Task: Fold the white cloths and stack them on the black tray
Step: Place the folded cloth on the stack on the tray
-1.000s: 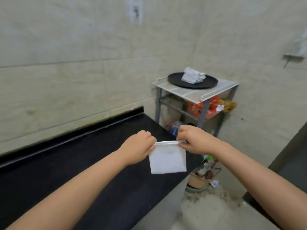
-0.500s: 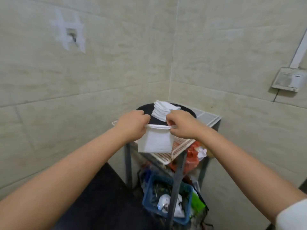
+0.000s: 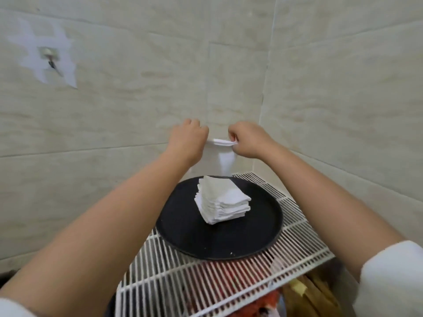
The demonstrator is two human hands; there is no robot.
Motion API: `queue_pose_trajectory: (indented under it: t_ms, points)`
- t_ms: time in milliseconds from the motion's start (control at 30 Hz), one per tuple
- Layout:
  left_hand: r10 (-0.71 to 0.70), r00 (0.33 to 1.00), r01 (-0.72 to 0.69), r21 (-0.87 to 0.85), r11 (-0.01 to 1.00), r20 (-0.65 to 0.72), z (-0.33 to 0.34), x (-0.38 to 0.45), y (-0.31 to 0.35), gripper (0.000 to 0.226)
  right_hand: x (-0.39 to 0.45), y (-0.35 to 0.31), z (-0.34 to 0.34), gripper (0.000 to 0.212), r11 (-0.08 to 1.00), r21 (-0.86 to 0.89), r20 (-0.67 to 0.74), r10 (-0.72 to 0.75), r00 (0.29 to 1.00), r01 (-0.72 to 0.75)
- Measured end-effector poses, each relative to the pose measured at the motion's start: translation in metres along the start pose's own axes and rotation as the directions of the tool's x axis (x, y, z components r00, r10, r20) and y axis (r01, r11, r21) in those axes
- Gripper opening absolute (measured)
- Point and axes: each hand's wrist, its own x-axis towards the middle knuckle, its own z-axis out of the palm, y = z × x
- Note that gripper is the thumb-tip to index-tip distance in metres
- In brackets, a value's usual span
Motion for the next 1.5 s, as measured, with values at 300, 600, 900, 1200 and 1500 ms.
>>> queue_pose_trajectory:
  t_ms: [300, 600, 900, 1200, 1500]
  points:
    - [0.081, 0.963, -0.12, 0.141, 0.983, 0.255, 0.072, -0.017, 0.069, 0.028, -0.033, 0.065, 0.117, 0.021, 0.966, 0.046, -0.091, -0.25, 0.964, 0.255]
    - [0.016, 0.956, -0.004, -0.044, 0.999, 0.293, 0.082, -0.033, 0.084, 0.022, -0.051, 0.089, 0.143, 0.022, 0.901, 0.215, -0.15, -0.35, 0.925, 0.376]
    - [0.023, 0.914, -0.057, 0.072, 0.996, 0.405, 0.086, -0.048, 0.085, 0.025, -0.061, 0.083, 0.129, 0.009, 0.917, 0.266, 0.243, -0.363, 0.9, 0.298]
    - [-0.303, 0.861, 0.316, 0.035, 0.948, 0.408, 0.068, -0.079, 0.062, 0.035, -0.055, 0.038, 0.096, 0.025, 0.976, -0.114, 0.4, -0.126, 0.908, 0.186]
    - [-0.613, 0.72, 0.584, 0.193, 0.789, 0.326, -0.039, -0.228, -0.094, 0.039, -0.077, -0.183, 0.028, 0.038, 0.937, 0.166, 0.141, -0.331, 0.933, 0.307]
